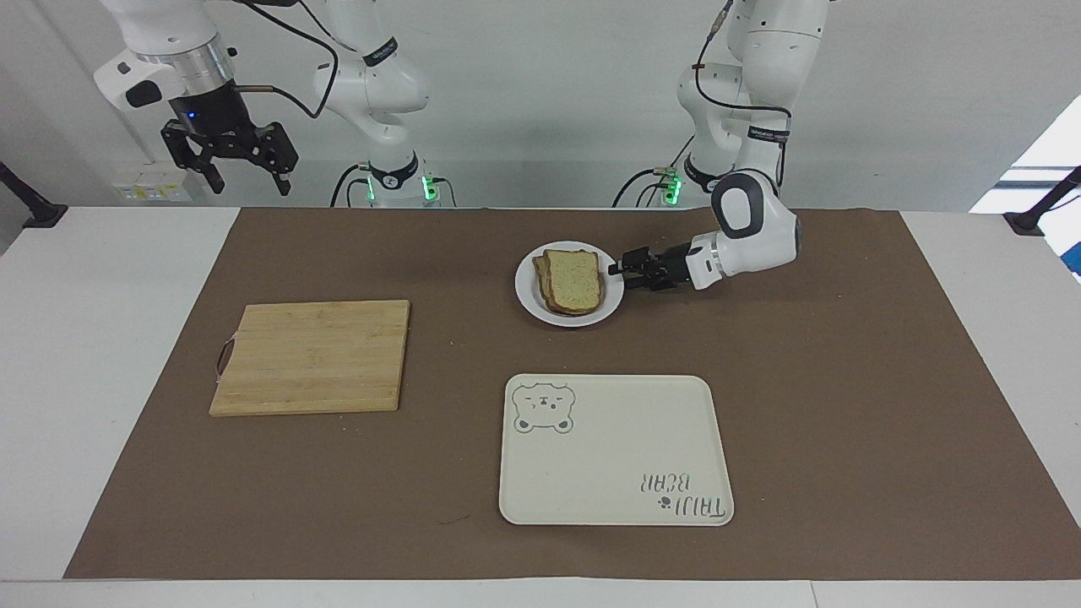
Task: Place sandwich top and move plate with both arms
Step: 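Retract the right arm while the left gripper grasps the plate rim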
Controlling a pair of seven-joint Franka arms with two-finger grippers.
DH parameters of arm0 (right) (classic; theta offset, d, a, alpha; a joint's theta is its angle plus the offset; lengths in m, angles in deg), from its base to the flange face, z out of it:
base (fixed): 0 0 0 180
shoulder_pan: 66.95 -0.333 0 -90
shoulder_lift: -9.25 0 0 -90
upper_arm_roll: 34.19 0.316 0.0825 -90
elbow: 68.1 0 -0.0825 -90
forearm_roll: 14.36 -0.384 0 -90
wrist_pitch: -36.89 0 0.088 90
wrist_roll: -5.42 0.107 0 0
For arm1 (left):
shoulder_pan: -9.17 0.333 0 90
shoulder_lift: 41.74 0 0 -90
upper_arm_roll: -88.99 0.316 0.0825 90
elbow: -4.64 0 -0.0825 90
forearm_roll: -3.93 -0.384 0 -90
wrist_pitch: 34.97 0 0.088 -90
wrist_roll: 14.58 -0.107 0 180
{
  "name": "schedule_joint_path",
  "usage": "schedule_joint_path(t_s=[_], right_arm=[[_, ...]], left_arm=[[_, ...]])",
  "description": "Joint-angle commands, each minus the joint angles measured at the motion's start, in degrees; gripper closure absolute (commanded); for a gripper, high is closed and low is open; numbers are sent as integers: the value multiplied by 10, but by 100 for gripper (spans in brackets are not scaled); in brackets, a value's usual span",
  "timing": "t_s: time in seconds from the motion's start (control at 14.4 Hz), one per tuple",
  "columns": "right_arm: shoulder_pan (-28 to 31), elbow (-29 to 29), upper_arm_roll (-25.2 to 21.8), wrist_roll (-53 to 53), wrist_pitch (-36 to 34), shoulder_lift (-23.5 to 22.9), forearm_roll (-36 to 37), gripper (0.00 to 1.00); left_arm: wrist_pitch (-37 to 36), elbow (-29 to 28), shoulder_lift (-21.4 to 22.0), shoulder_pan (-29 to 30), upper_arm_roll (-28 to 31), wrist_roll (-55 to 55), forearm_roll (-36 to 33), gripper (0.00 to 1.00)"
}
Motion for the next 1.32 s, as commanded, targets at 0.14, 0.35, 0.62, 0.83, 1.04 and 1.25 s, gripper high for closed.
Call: schedule_joint_path(t_s=[0.14,0.35,0.62,0.83,1.04,1.25], right_arm=[[2,-1,0,-10,-2,2,-1,0],[1,-1,1,-10,-1,2,-1,0],[1,-1,1,-10,-1,3,-1,0],[1,-1,1,-10,-1,2,-1,0],[1,-1,1,-10,-1,2,-1,0],[1,-1,1,-10,-1,2,-1,0]], left_arm=[[11,-14,4,-20,8,-10,14,43],[13,-14,0,-28,8,-10,22,56],[13,-15,0,-32,8,-10,26,89],[13,-14,-1,-32,8,-8,26,100],[9,-12,-1,-28,8,-6,26,100],[-7,-5,-4,-18,9,-12,26,100]])
